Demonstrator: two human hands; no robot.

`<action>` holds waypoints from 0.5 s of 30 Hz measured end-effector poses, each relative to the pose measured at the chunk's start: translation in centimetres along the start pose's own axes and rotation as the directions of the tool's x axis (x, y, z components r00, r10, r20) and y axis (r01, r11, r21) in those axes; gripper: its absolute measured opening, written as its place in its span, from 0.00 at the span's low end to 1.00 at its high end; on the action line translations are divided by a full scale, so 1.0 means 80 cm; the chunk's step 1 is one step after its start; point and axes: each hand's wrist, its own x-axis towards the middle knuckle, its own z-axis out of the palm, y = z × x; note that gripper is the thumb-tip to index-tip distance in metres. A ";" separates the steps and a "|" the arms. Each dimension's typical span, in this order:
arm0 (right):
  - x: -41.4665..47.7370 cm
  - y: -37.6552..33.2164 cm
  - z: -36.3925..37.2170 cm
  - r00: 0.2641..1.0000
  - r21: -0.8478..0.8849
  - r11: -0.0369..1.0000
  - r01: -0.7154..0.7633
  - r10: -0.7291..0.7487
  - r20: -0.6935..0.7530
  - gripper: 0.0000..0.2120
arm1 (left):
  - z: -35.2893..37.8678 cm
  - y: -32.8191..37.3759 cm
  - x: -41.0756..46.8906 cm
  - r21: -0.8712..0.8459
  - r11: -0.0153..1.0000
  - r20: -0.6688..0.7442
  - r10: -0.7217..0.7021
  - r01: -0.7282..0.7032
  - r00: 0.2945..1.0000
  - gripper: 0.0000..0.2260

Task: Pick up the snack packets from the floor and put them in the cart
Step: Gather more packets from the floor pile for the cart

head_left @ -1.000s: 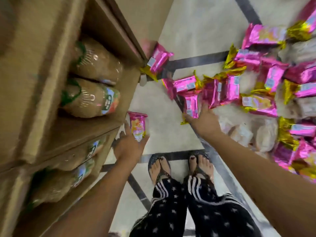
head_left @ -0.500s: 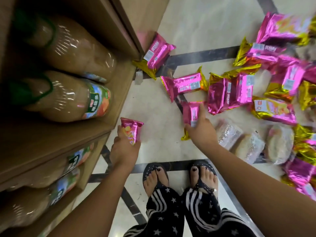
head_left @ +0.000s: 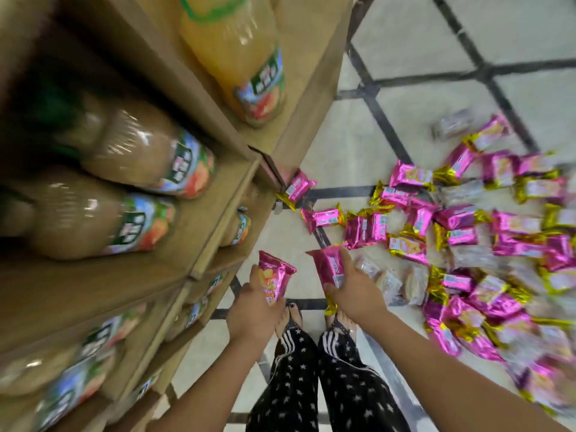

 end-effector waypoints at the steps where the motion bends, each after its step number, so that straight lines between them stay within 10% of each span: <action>1: -0.028 -0.011 -0.016 1.000 0.008 1.000 0.022 -0.022 -0.002 0.42 | -0.026 0.003 -0.025 -0.001 1.000 -0.007 0.014 -0.014 1.000 0.38; 15: -0.305 -0.101 -0.108 0.938 -0.150 0.926 0.345 -0.333 0.099 0.43 | -0.229 -0.079 -0.307 -0.261 0.962 -0.337 -0.019 -0.075 0.941 0.40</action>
